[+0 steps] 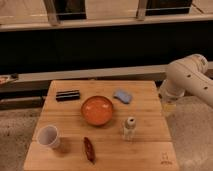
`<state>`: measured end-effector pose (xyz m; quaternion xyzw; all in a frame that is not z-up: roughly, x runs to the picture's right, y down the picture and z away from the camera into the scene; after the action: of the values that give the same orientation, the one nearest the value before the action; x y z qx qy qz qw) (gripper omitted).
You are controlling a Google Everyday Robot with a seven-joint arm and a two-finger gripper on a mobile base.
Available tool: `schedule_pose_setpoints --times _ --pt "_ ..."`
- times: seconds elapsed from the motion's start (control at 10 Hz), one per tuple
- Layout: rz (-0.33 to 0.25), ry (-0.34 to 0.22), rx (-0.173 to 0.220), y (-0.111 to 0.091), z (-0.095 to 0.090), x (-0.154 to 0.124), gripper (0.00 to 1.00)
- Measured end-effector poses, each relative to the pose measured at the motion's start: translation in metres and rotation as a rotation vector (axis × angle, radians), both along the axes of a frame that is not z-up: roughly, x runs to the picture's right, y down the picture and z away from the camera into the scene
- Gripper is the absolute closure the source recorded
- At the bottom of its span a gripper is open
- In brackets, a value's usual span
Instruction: Knock the bottle over
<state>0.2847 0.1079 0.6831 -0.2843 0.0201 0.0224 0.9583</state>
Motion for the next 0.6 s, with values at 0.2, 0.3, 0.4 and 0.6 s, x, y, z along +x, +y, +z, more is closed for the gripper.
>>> schedule_pose_setpoints --times 0.2,0.3,0.4,0.6 --pt "0.000 0.000 0.000 0.000 0.000 0.000 0.20" --pt "0.000 0.000 0.000 0.000 0.000 0.000 0.20" --pt "0.000 0.000 0.000 0.000 0.000 0.000 0.20" --pt "-0.011 -0.013 -0.005 0.013 0.001 -0.006 0.20"
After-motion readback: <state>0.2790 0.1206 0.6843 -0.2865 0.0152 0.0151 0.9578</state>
